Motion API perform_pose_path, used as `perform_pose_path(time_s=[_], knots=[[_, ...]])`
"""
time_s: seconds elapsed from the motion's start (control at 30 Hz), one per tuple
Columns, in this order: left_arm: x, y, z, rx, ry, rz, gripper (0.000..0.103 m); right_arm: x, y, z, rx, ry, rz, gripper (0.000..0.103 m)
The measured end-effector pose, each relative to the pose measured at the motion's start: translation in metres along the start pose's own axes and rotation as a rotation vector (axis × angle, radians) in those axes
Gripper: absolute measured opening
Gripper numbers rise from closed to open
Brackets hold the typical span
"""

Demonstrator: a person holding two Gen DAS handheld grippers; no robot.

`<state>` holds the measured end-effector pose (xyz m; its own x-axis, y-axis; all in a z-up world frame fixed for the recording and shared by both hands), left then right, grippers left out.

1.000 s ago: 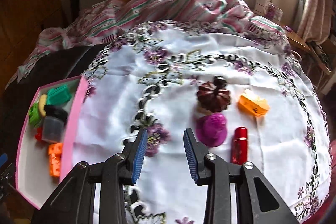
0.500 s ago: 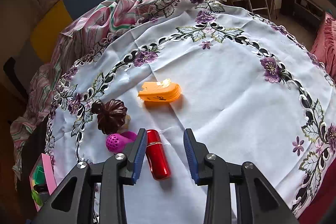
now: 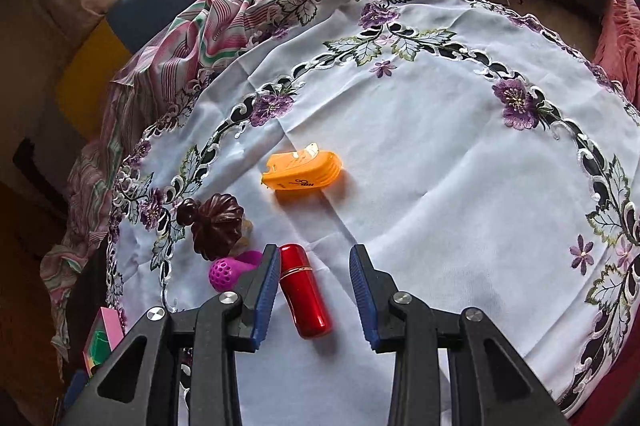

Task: Organize rigid objects
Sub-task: 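Grasp the brown pumpkin-shaped toy with the left tool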

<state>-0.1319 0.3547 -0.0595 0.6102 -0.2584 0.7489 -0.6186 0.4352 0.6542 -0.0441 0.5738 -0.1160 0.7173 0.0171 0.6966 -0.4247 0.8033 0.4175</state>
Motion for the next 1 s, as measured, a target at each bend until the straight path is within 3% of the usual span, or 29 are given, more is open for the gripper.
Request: perform_pose_path(time_s=[0.37,0.57,0.6,0.7,1.0], knots=[[-0.06,0.058,-0.09,-0.099,-0.084,-0.028,0.065,-0.007,-0.002,-0.007,-0.041,-0.002,0.02,0.036],[-0.099,0.069,-0.111,-0.135,-0.069,0.001,0.065,-0.01,-0.003,-0.01,-0.072,0.015,0.036,0.036],[-0.104,0.07,-0.113,-0.141,-0.067,0.008,0.063,-0.011,-0.003,-0.011,-0.073,0.012,0.036,0.036],[-0.121,0.066,-0.121,-0.152,-0.099,0.062,0.026,-0.012,-0.004,-0.011,-0.074,0.013,0.044,0.036],[-0.088,0.048,-0.081,-0.091,-0.088,0.038,0.025,-0.012,-0.003,-0.013,-0.071,0.011,0.046,0.036]])
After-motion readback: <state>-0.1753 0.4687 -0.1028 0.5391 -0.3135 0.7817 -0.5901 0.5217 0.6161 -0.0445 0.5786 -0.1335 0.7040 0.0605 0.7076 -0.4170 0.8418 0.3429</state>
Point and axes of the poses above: each gripper's, at about its wrist camera, not at the fingertips, and x roughly against the way its jaws point, z to its left, y to its top, the point moved 9 cm from there along -x, roughly the way its jaws point, and after that the axes turned 14 degrees about y, right-handed, at the moved point
